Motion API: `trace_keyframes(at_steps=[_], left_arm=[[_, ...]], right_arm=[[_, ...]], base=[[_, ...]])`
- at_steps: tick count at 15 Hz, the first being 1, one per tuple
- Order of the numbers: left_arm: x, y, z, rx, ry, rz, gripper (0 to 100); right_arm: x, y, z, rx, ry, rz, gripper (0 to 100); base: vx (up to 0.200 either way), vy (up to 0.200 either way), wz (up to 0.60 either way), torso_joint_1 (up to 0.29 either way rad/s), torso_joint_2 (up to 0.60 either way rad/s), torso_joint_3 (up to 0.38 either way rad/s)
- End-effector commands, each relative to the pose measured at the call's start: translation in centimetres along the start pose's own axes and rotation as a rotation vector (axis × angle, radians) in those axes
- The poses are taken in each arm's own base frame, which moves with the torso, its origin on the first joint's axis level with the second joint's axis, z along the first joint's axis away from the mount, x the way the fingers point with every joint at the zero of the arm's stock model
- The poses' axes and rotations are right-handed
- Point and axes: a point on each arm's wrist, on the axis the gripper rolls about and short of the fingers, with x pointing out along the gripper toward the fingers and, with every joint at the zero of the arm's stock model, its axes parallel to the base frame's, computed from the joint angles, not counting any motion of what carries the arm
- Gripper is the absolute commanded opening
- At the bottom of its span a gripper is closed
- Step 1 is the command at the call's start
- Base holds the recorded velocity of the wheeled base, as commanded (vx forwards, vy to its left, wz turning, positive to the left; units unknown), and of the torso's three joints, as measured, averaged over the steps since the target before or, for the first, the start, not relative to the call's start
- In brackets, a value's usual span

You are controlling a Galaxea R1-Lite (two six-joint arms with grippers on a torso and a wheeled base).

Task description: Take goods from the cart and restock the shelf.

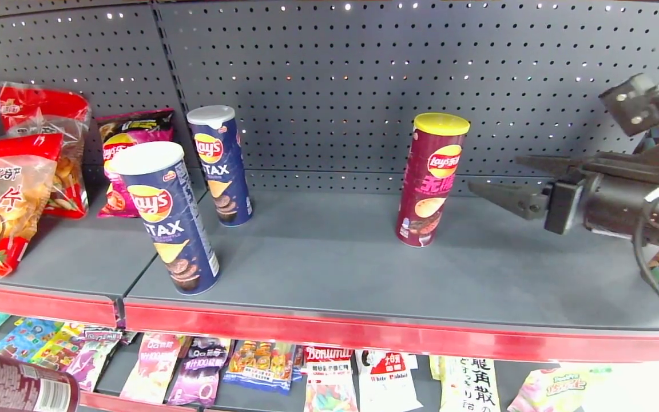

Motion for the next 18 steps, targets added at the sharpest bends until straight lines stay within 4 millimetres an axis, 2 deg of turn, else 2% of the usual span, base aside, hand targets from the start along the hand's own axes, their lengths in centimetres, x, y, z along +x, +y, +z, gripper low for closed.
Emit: trace_keyframes(at_steps=[1, 6, 7, 9, 13, 18], left_arm=[[0.3, 0.0, 0.2, 0.0, 0.009, 0.0, 0], [0.3, 0.0, 0.7, 0.002, 0.005, 0.0, 0], [0.4, 0.0, 0.7, 0.002, 0.006, 0.0, 0], [0.4, 0.1, 0.7, 0.002, 0.009, 0.002, 0], [0.5, 0.1, 0.7, 0.001, 0.015, 0.002, 0], [0.5, 0.1, 0.7, 0.001, 0.015, 0.002, 0]], right_arm=[[3.7, -0.5, -1.6, 0.019, 0.063, 0.025, 100], [5.0, -1.5, -1.6, 0.029, 0.055, 0.108, 100], [5.9, -1.6, -1.3, 0.026, 0.045, 0.134, 100], [6.8, -2.2, -1.2, 0.023, 0.041, 0.126, 100], [7.2, -2.3, -0.8, 0.024, 0.024, 0.168, 100], [9.2, -2.8, -0.6, 0.022, 0.017, 0.17, 100]], base=[[0.0, 0.0, 0.0, 0.0, 0.0, 0.0], [0.0, 0.0, 0.0, 0.0, 0.0, 0.0], [0.0, 0.0, 0.0, 0.0, 0.0, 0.0], [0.0, 0.0, 0.0, 0.0, 0.0, 0.0], [0.0, 0.0, 0.0, 0.0, 0.0, 0.0], [0.0, 0.0, 0.0, 0.0, 0.0, 0.0]])
